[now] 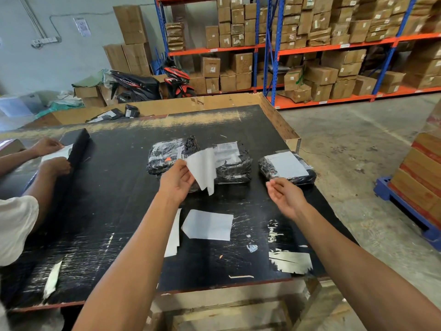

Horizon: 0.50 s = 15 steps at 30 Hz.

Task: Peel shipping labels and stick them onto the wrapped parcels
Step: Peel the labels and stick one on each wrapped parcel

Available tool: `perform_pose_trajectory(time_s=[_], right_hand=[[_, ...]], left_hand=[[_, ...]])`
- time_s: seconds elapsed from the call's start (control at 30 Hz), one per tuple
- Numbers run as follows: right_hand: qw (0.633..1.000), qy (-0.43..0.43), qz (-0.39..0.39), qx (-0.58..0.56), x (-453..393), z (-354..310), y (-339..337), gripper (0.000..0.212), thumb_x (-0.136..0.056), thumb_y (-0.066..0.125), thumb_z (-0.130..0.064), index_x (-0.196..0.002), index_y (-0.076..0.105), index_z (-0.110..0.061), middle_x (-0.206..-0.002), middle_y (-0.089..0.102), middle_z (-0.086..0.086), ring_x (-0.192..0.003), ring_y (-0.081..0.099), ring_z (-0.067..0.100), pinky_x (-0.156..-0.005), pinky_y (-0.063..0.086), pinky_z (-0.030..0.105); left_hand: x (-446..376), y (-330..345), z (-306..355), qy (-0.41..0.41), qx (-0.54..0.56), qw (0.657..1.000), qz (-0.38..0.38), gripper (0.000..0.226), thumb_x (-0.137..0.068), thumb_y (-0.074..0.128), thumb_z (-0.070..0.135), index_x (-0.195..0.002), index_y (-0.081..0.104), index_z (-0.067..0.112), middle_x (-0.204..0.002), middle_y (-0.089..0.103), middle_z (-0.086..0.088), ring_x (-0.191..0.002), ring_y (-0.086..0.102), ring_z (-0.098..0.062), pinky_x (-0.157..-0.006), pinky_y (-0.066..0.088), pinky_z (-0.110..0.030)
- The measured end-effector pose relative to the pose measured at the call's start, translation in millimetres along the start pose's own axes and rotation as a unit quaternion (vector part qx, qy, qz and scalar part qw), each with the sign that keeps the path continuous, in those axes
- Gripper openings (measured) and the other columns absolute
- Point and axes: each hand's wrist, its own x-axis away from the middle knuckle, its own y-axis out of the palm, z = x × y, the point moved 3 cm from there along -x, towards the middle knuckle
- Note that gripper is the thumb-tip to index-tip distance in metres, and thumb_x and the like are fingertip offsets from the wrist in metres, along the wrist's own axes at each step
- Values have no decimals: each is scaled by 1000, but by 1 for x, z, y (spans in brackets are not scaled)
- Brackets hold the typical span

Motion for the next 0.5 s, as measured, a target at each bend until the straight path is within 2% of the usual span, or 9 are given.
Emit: perform_pose_trajectory(time_s=[0.13,0.23,0.3,0.37,0.43,0.5], right_hand=[[976,-2,-140,166,18,19,43,29,-101,59,-21,-124,62,-4,-120,69,11,-110,69,24,-94,57,31],[930,-34,-183,316,26,31,74,43,-96,65,-38,-131,58,-15,-125,68,3,-113,68,20,-101,53,33],[918,-50,-150,363,27,36,83,44,-94,68,-40,-130,57,-17,-120,68,3,-105,69,17,-97,55,32],[927,-57,-118,352,24,38,84,31,-95,70,-24,-121,60,-13,-106,69,2,-93,69,13,-82,57,24],[934,-59,-99,337,23,41,83,16,-95,67,-8,-110,64,-7,-95,70,2,-84,67,10,-65,55,16],[938,-57,-85,330,22,41,81,5,-95,65,-3,-99,65,-7,-93,69,2,-82,66,10,-65,54,17]], left_hand=[[6,14,-8,16,-73,997,-37,9,-96,55,6,-88,57,7,-85,59,-9,-76,59,-18,-75,53,-30],[12,20,-19,10,-104,992,-76,10,-94,56,4,-86,61,6,-82,63,-9,-73,62,-18,-68,56,-27],[14,20,-24,-3,-109,989,-102,10,-93,56,4,-85,62,6,-85,66,-11,-76,64,-20,-74,57,-30],[15,17,-25,-10,-113,987,-114,10,-92,56,4,-85,63,6,-86,68,-11,-78,66,-21,-79,57,-32],[16,14,-24,-9,-120,986,-117,10,-92,56,3,-86,64,5,-80,69,-9,-77,66,-20,-77,58,-31],[18,12,-21,2,-122,986,-114,11,-92,55,2,-86,64,5,-75,70,-7,-74,66,-19,-71,59,-28]])
